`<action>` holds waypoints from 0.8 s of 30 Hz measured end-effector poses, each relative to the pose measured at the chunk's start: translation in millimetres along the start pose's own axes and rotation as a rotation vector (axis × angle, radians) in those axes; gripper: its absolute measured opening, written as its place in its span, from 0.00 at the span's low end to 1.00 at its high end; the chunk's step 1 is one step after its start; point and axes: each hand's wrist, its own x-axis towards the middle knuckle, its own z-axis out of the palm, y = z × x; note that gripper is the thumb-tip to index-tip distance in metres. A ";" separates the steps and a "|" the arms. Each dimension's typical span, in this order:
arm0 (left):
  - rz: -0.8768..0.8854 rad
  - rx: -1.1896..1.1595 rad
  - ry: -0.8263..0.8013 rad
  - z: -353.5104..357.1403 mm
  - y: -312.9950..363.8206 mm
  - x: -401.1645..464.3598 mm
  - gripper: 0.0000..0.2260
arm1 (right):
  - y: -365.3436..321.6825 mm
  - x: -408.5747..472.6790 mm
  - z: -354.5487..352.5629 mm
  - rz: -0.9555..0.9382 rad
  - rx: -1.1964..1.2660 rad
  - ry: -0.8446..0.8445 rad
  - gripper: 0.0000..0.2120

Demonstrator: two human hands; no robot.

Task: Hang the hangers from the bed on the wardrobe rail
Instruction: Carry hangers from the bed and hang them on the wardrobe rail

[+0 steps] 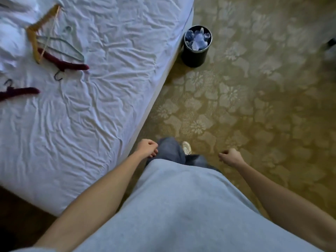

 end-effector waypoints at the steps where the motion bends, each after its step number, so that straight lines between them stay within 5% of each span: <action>1: -0.030 -0.003 0.004 -9.8 0.4 5.7 0.09 | -26.1 8.9 -8.9 -0.039 -0.003 -0.015 0.10; 8: -0.247 -0.095 0.045 -65.2 -7.5 53.0 0.10 | -213.5 75.8 -56.8 -0.278 -0.121 -0.084 0.09; 13: -0.306 -0.108 0.042 -117.5 48.7 88.2 0.14 | -319.1 129.6 -104.9 -0.297 -0.246 -0.096 0.11; 24: -0.013 -0.424 0.160 -242.3 285.7 183.0 0.09 | -488.2 224.5 -222.2 -0.330 -0.534 -0.074 0.08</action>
